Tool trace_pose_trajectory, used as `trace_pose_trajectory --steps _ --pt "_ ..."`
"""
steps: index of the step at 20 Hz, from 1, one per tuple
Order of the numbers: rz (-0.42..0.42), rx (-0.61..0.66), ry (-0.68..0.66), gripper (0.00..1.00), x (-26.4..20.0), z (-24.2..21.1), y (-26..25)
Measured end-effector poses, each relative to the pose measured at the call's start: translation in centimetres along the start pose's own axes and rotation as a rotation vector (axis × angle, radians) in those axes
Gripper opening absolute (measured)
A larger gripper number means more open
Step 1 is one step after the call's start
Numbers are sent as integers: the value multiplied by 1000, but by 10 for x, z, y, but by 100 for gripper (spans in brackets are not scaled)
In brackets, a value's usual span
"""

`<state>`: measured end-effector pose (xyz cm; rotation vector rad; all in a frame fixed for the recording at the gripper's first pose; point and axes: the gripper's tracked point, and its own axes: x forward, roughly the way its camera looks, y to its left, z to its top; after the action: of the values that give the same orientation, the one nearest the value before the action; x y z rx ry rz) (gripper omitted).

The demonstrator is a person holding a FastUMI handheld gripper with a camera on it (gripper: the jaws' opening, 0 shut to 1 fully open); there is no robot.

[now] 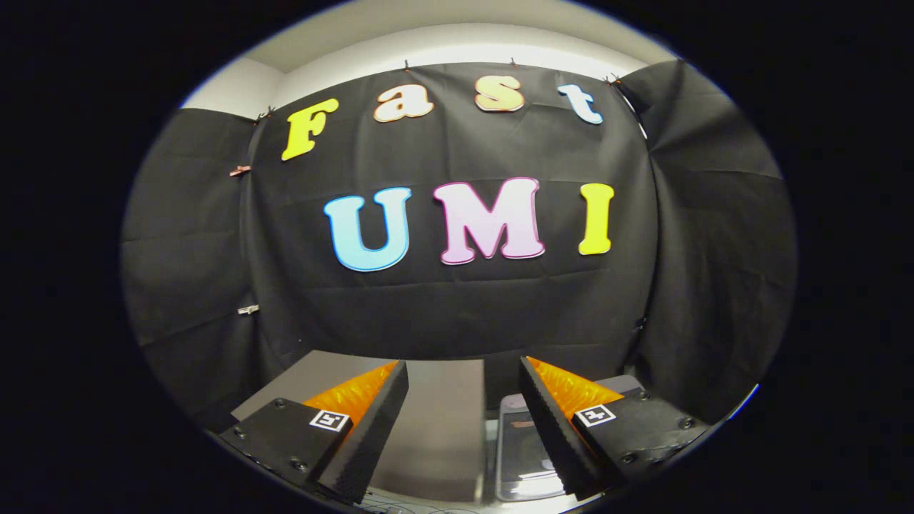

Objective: Put the clothes into the washing machine and then close the washing machine lid.

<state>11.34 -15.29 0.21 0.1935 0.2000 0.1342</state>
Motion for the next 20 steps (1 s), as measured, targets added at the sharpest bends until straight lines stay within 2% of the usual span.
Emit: trace_pose_trajectory --steps 5,8,10,17,20 --pt "61 -14 3 99 -17 -15 85" --pt "81 7 -7 98 -18 -18 118" --pt "86 8 -4 98 -35 -24 139" --pt "114 1 -28 98 -54 -19 169" --pt "99 -4 -68 98 -58 -6 169"
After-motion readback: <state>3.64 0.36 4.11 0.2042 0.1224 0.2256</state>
